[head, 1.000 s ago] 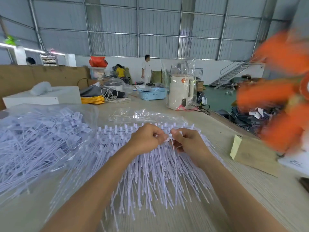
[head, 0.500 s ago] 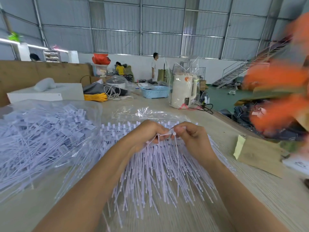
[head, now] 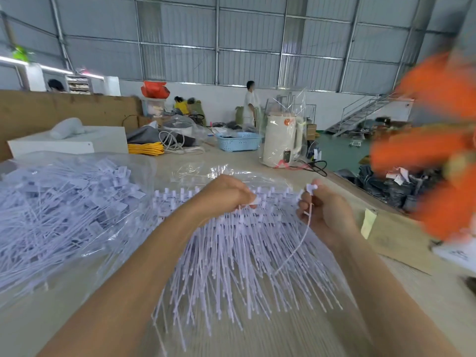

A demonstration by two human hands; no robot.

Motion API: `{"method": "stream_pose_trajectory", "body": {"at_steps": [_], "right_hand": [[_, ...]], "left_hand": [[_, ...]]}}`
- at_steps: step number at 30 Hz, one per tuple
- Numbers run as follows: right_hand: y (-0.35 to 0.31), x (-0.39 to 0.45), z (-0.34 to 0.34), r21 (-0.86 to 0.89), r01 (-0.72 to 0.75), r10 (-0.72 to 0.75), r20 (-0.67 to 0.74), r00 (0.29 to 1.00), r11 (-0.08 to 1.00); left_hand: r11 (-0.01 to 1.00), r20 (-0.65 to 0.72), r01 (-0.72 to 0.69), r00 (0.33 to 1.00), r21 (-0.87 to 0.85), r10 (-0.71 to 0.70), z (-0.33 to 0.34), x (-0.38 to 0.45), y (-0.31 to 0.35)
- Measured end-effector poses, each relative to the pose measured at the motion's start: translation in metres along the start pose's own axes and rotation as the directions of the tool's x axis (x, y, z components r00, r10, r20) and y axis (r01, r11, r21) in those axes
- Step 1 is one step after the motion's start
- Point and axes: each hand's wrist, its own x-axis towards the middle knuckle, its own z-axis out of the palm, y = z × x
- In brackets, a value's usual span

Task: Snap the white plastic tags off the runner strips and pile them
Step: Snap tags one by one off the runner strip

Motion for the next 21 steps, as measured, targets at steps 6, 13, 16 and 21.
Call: {"method": "stream_pose_trajectory", "body": {"at_steps": [6,13,16,21], "right_hand": [[0.009,-0.005,0.019,0.067,-0.064,0.064,0.009,0.998,0.996],[0.017,-0.016,0.028,-0.065,-0.202,0.208,0.09,0.974,0.977],[0.028,-0.021,0.037,-0.214,-0.147,0.185,0.169,0.968,0.966],[0.035,-0.025,0.041,-0.28,0.082,-0.05,0.121,0.991,0.956]], "left_hand": [[0.99,0.109,-0.087,0.991,0.112,0.075,0.018,0.002,-0.006],[0.976,0.077,-0.161,0.985,0.147,0.152,0.018,0.003,-0.004],[0.951,-0.008,-0.211,0.976,0.227,0.218,0.019,0.006,-0.005],[0.907,-0.07,-0.282,0.946,0.312,0.318,0.017,0.006,-0.005]]}}
